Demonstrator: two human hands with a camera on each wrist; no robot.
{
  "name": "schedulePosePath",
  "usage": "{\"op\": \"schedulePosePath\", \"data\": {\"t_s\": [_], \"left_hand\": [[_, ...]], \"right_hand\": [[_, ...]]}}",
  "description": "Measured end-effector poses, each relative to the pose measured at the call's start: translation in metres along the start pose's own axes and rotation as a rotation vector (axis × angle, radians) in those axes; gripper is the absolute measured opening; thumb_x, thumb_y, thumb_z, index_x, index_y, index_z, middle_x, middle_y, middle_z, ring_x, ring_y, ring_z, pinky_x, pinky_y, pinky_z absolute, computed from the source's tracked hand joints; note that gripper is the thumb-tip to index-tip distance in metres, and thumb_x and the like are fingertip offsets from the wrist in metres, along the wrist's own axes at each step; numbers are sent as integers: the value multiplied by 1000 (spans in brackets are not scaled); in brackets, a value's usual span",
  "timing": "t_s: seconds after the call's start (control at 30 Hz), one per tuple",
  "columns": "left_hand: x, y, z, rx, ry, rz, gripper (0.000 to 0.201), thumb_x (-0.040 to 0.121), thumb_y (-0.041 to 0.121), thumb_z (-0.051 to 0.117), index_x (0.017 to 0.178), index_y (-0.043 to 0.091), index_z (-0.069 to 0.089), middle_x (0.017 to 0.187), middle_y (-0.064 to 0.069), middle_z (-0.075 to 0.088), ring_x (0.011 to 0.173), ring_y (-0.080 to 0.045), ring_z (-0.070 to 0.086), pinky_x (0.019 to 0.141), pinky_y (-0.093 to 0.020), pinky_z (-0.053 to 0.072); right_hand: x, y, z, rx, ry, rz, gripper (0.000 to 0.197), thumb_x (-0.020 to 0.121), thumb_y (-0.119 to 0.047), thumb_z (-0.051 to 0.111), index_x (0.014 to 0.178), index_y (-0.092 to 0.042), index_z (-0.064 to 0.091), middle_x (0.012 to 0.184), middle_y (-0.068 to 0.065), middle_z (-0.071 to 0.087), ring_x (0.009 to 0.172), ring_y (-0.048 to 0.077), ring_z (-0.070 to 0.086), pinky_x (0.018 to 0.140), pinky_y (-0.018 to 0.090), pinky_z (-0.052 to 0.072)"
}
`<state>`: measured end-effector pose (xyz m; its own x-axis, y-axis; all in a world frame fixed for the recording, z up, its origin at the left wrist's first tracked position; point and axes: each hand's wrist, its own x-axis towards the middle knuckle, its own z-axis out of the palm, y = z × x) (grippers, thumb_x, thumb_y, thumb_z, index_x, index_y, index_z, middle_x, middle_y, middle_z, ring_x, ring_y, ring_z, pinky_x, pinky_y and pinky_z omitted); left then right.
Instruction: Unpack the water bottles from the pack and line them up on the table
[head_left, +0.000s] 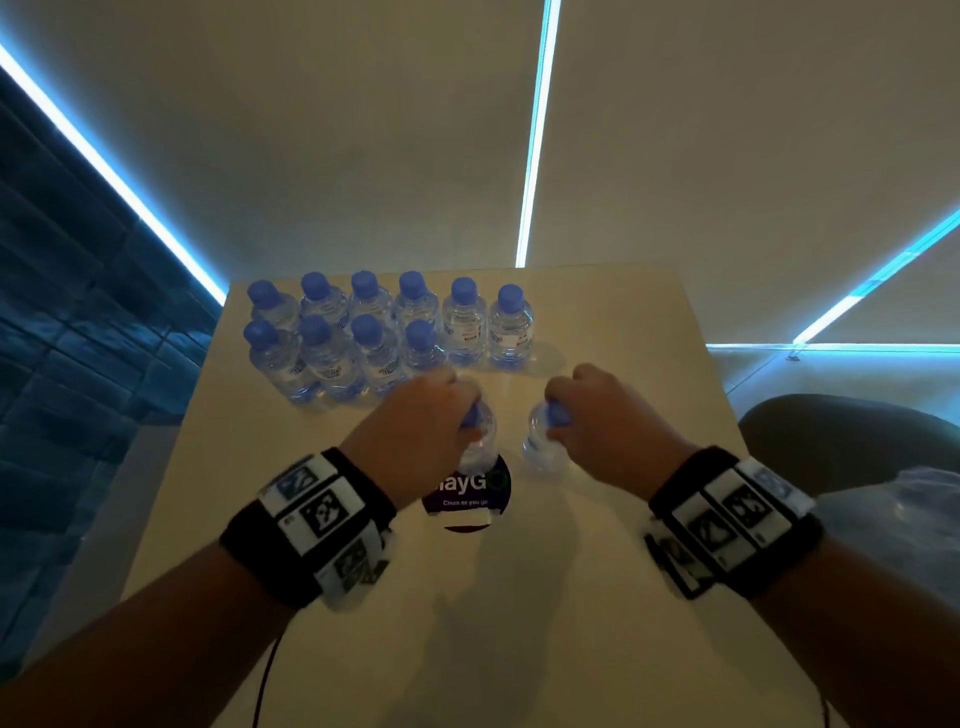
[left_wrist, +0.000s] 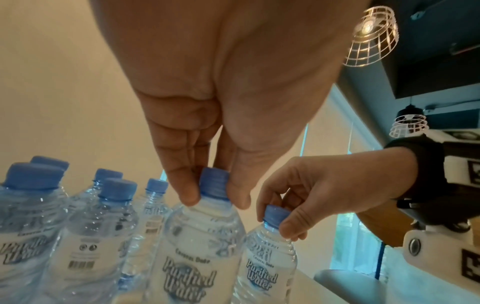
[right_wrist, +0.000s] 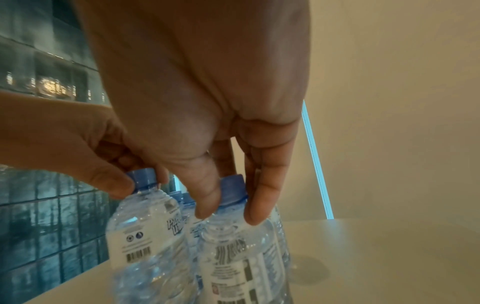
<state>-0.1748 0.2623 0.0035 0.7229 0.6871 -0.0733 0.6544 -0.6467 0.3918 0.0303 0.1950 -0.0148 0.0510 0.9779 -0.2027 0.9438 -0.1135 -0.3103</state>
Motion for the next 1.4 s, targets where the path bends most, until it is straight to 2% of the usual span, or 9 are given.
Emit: {"op": "schedulePosePath", "data": {"t_s": [0.23,0.4,0.57,0.7,0.8,0.93,1.1,1.27,1.4], "left_hand": [[60,-15,3,97,111,-12,13,89,25,66,87,13,59,88,0,51,78,-17,53,70,-27,38],[99,-26,22,190,83,-50,9,91,17,61,85,12,64,89,-3,63,79,-19,62,67,-30,42],[116,-32,18,235,-11,-139,11,90,19,59,93,9,63,91,-11,63,85,-29,62,72,-36,50],[122,-36,17,231,-8,-151,10,91,20,58,91,11,62,92,-10,62,86,-27,62,72,-34,48],[125,-37,19,222,37,-111,13,92,19,56,85,10,64,92,-9,66,87,-25,64,79,-36,48],[120,-35,20,193,83,-97,10,92,13,55,93,5,61,97,-14,65,86,-29,64,77,-38,47],[96,-32,18,155,133,-69,20,88,14,60,107,8,58,106,-14,59,84,-31,62,78,-46,53],[40,-19,16,129,165,-145,29,87,14,61,115,7,56,114,-13,53,85,-31,61,73,-41,53],[-20,-15,48,63,47,-269,38,88,28,60,123,13,55,120,-9,54,99,-29,60,85,-42,52]], "right_hand": [[65,-3,-3,32,-10,31,18,78,-19,62,73,-20,45,82,11,56,73,29,55,64,30,35],[76,-17,-12,-21,17,16,19,87,-12,55,72,-15,44,78,8,51,70,26,54,63,30,37],[90,-19,-16,-71,51,-28,20,89,-9,51,70,-13,47,76,7,48,69,22,49,65,32,43],[104,-12,-9,-68,85,-2,19,86,-11,57,69,-13,48,77,11,57,66,23,51,61,30,38],[108,-8,-5,-43,127,6,21,85,-16,62,70,-15,46,75,9,50,64,23,48,60,29,34],[105,-3,3,10,177,14,12,84,-18,62,84,-9,55,81,13,54,65,24,45,62,30,33],[84,0,5,156,221,37,53,81,-25,67,124,-8,41,101,18,62,82,33,60,65,31,37],[37,-3,16,374,293,186,57,81,-26,63,125,-12,30,102,19,60,87,37,60,68,38,44],[-7,4,58,397,86,308,54,81,-34,64,124,-14,37,111,16,62,99,35,59,76,34,44]]}}
